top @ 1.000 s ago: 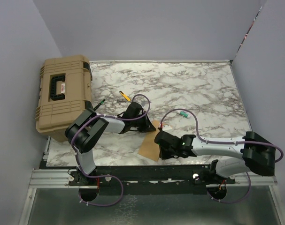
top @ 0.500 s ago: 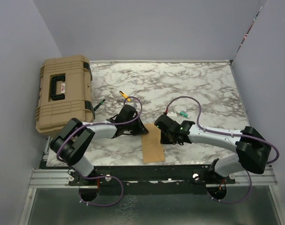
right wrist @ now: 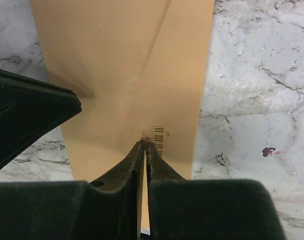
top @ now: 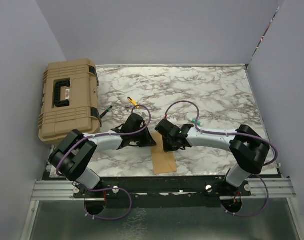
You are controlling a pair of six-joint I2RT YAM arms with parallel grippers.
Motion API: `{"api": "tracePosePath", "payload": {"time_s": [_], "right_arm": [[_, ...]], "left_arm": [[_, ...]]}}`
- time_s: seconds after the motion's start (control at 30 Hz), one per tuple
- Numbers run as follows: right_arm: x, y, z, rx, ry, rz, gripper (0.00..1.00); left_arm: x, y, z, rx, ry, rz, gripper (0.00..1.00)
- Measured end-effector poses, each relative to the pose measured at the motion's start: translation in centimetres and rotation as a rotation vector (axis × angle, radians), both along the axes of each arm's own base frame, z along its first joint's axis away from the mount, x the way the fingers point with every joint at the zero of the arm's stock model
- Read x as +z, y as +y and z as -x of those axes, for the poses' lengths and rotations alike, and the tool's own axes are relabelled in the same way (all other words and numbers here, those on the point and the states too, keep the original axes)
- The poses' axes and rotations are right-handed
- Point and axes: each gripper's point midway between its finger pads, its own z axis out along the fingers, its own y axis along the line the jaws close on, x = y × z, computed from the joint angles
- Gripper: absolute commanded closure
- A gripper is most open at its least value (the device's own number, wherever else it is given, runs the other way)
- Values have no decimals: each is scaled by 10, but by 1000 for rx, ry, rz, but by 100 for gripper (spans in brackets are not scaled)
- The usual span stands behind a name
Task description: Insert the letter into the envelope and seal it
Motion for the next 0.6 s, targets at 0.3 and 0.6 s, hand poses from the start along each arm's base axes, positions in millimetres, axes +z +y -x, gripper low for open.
{"api": "tracePosePath", "payload": {"time_s": [0.3,0.6], "right_arm": [[-7,8,-5,29,7,20,82],[-8,12,-7,36,6,23,69]], "left_arm": [[-14,8,9,1,34,-40,98],[-18,12,7,15,35,-40,98]]}}
